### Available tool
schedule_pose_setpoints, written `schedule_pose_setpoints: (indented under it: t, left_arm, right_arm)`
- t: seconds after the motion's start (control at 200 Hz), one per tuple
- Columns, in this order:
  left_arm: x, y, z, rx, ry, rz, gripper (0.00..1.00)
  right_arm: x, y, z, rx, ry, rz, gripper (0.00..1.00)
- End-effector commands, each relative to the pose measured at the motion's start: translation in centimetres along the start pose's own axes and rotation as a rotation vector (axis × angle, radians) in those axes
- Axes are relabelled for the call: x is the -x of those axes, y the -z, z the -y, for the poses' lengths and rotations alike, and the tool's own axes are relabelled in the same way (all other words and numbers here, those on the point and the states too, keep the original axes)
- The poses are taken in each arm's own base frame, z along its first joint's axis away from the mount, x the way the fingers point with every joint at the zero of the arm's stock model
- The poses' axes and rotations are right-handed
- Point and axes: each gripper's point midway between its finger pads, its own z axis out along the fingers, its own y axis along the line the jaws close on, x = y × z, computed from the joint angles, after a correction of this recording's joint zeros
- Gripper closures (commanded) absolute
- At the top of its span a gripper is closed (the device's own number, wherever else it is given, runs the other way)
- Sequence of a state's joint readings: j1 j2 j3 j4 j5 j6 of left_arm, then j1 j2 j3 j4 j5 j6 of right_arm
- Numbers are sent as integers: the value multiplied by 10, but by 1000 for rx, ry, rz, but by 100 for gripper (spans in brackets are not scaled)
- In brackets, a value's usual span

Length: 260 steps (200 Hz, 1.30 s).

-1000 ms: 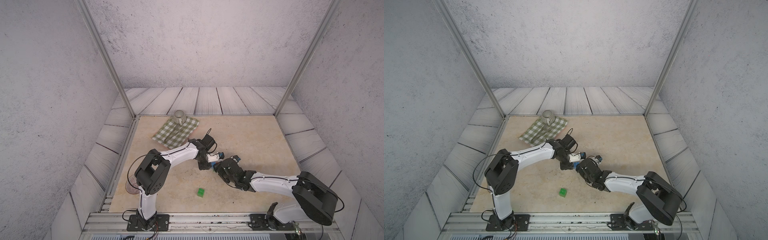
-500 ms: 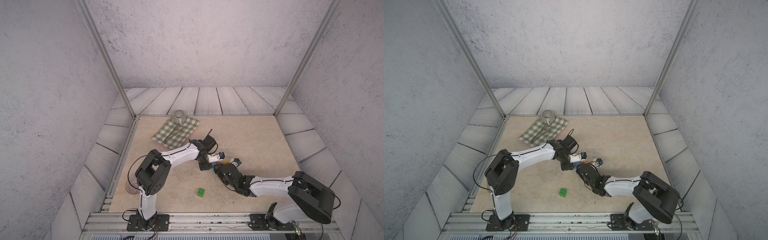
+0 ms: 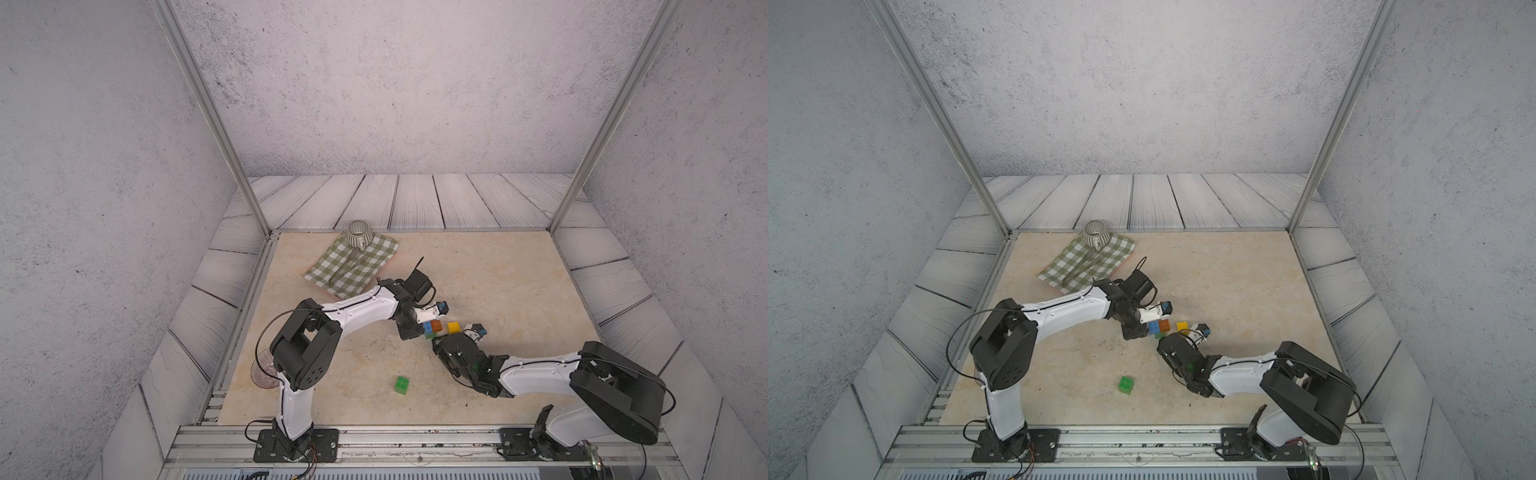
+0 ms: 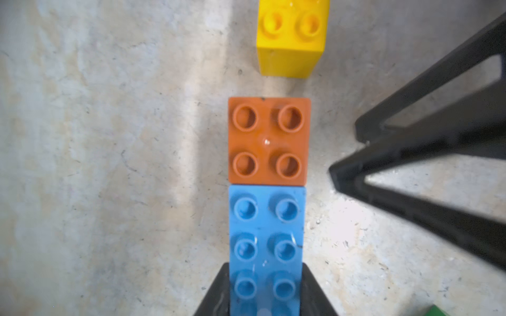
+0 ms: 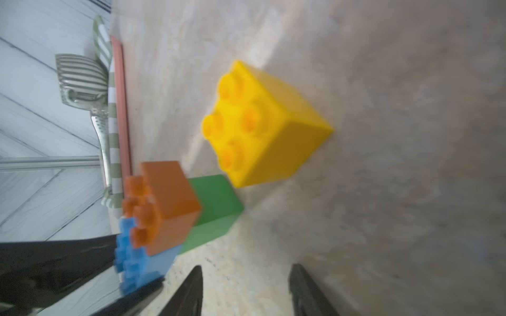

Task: Assemble the number 4 with lego
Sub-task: Assemble the lego brick with the lego brick.

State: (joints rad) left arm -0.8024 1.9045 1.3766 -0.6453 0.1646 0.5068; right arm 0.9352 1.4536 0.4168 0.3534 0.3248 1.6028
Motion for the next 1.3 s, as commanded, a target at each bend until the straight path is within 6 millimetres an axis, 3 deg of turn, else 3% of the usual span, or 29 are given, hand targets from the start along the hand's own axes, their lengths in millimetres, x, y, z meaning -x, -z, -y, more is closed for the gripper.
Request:
schedule_pose_setpoints:
  t: [0.0,0.676,1.296]
  left_arm:
    - [7,14,-6,31,14,33,92]
    - [6,11,-6,4,-13,1,77]
    - [-2,6,7,-59,-41,-28,69]
  right_arm:
    - [0,2,59,-205,71,0,46]
    - [3,21,8,-36,187,-17,34]
    - [0,24,1,-12,208,-34,30]
